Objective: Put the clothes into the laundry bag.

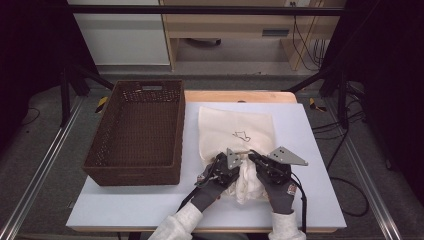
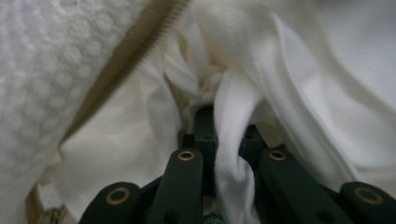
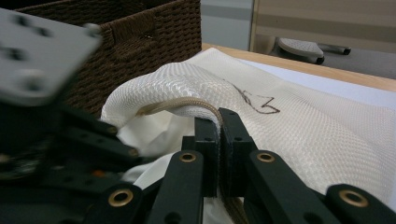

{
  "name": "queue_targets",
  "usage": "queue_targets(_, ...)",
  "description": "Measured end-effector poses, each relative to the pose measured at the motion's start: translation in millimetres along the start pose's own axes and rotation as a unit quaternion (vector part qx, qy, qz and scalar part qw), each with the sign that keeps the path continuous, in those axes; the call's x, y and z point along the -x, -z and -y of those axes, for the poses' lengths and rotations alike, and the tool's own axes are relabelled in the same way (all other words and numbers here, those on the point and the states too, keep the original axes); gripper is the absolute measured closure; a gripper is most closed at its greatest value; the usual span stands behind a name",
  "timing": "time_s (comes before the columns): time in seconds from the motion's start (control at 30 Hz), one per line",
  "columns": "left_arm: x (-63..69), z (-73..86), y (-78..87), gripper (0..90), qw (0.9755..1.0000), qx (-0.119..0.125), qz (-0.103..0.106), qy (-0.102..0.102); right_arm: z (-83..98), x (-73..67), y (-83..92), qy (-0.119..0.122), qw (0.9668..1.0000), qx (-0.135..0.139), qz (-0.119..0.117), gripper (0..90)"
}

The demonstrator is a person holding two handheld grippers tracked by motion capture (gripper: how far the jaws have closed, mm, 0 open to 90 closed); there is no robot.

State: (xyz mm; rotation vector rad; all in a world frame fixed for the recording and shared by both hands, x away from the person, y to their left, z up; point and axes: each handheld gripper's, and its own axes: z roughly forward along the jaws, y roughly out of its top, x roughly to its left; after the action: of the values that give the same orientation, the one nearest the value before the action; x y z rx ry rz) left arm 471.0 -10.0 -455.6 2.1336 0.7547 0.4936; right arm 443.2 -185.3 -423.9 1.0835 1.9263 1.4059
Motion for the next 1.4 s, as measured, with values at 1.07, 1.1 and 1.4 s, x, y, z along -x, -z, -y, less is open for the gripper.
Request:
queue_targets(1.07, -26.1, 47.7, 59.0, 75.2, 0.9973, -0.022, -0.069, 0.009, 0.1, 0.8, 1.2, 0.005, 0.9999, -0.009, 0.011, 87.3)
queue_targets(1.1, -26.0, 48.3, 63.1, 79.7, 0.9971, -0.023, -0.072, 0.008, 0.0, 0.9, 1.4, 0.005, 0.9999, -0.009, 0.011, 87.3)
queue_targets(1.4, -18.4, 81.1, 98.4, 80.5, 0.9976, -0.038, -0.058, 0.007, -1.0, 1.4, 3.2, 0.002, 0.9998, -0.010, 0.015, 87.4)
